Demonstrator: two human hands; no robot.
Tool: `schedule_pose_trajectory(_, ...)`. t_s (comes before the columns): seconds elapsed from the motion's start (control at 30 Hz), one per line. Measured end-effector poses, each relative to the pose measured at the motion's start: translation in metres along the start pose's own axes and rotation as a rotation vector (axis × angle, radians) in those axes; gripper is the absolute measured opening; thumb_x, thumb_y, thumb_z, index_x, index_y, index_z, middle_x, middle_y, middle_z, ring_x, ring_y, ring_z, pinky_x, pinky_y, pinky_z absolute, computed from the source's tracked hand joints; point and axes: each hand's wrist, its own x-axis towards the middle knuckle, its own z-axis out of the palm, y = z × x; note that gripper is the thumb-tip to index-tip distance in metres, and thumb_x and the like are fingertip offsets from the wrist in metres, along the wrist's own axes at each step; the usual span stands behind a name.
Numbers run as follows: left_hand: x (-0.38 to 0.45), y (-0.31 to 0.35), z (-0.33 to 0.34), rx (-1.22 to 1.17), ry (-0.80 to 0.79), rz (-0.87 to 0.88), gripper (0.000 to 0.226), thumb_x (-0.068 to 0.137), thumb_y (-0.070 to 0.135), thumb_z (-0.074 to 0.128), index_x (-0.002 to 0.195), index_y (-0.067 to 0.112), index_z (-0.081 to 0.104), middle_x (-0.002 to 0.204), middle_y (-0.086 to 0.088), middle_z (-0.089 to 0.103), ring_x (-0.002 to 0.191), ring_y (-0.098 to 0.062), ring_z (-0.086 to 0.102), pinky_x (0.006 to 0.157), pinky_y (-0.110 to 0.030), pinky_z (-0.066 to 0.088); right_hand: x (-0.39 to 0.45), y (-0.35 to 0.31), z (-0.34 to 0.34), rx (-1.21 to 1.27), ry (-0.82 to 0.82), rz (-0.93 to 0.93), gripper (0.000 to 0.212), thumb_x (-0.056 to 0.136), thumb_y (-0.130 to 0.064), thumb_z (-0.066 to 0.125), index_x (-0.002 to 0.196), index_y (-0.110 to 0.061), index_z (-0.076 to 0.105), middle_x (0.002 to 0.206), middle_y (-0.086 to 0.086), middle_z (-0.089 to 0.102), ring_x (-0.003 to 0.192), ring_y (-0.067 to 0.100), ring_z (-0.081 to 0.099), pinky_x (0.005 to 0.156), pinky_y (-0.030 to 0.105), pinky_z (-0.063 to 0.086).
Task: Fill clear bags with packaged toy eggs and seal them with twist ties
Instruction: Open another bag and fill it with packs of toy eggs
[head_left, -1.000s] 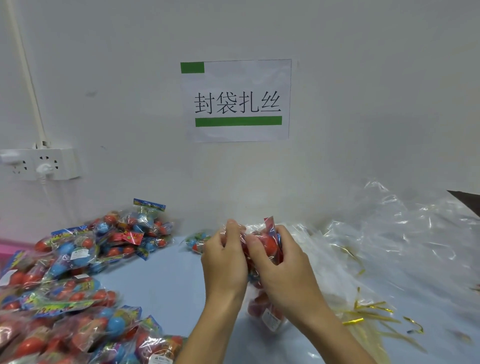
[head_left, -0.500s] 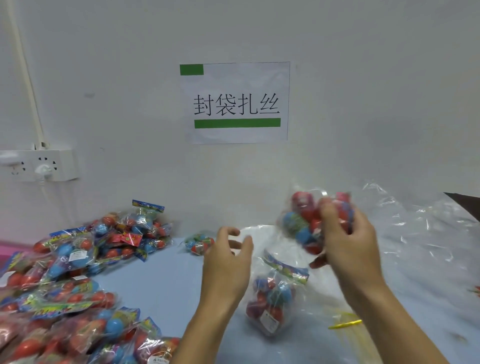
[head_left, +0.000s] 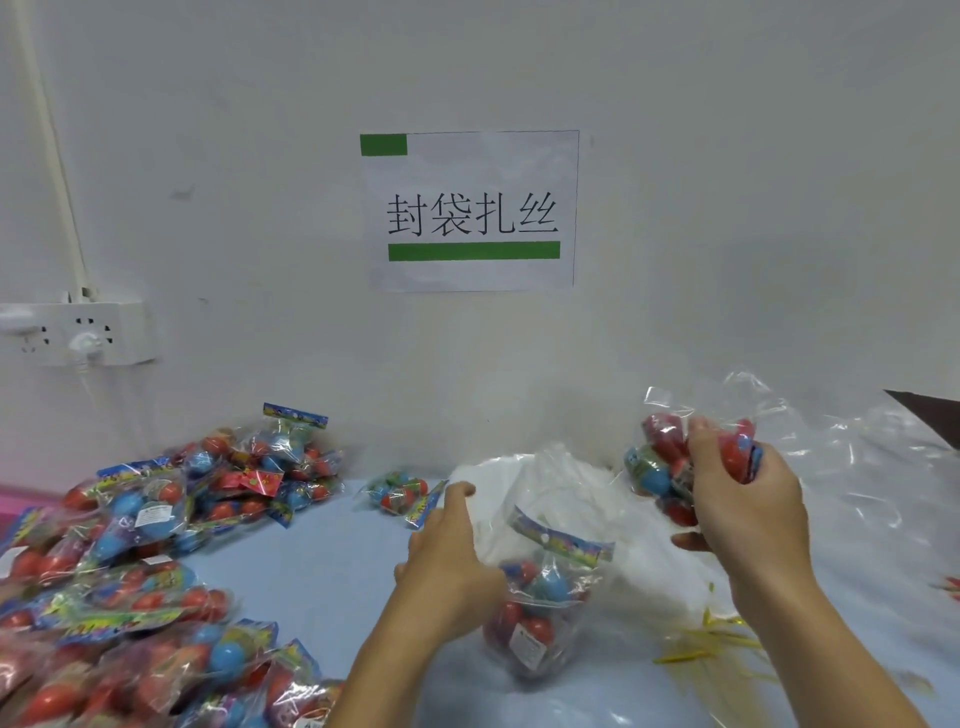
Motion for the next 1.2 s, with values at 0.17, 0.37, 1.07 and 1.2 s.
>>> schedule_pose_trajectory(0.17,-0.006,0.021,0.018,-0.025,0.18,0.369,0.07,0.093,0.022,0.056,0.143,0.057,0.02,0.154,0.012,0.02,0.144,-0.013,0.014,0.119,-0.043,0.022,-0.005,0.004,0.003,-0.264,-0.185,-0.089,0.027,0.087,-0.049,0.067,0.087,-0.023,0.06,0.076,0.0,0.068,0.054,0.014,0.066,0.035,0.023,0.046)
schedule_pose_trajectory(0.37,-0.002,0.012,0.024,0.251,0.219,0.335,0.065,0.087,-0.002,0.046,0.126,0.049,0.035,0.148,0.007,0.022,0.136,-0.017,0.017,0.109,-0.033,0.024,-0.013,0.003,0.004,-0.449,-0.55,-0.078,0.032,0.088,-0.054,0.065,0.083,-0.023,0.06,0.054,-0.014,0.063,0.041,0.01,0.06,0.037,0.025,0.041)
schedule_pose_trajectory(1.07,0.003,0.015,0.013,-0.377,0.3,0.407,0.037,0.1,0.009,0.05,0.098,0.044,0.059,0.12,0.015,0.055,0.1,0.009,0.054,0.078,-0.007,0.046,-0.014,-0.007,0.002,-0.23,-0.709,0.249,0.053,0.082,-0.064,0.062,0.09,-0.011,0.07,0.079,0.017,0.065,0.059,0.024,0.051,0.039,0.021,0.032)
schedule_pose_trajectory(1.2,0.001,0.017,0.014,-0.384,0.301,0.419,0.028,0.101,0.016,0.054,0.097,0.043,0.06,0.12,0.017,0.053,0.104,0.008,0.054,0.081,-0.011,0.051,-0.016,-0.006,0.003,-0.347,-0.679,0.212,0.046,0.088,-0.061,0.062,0.089,-0.016,0.069,0.074,0.007,0.065,0.06,0.024,0.056,0.041,0.02,0.035)
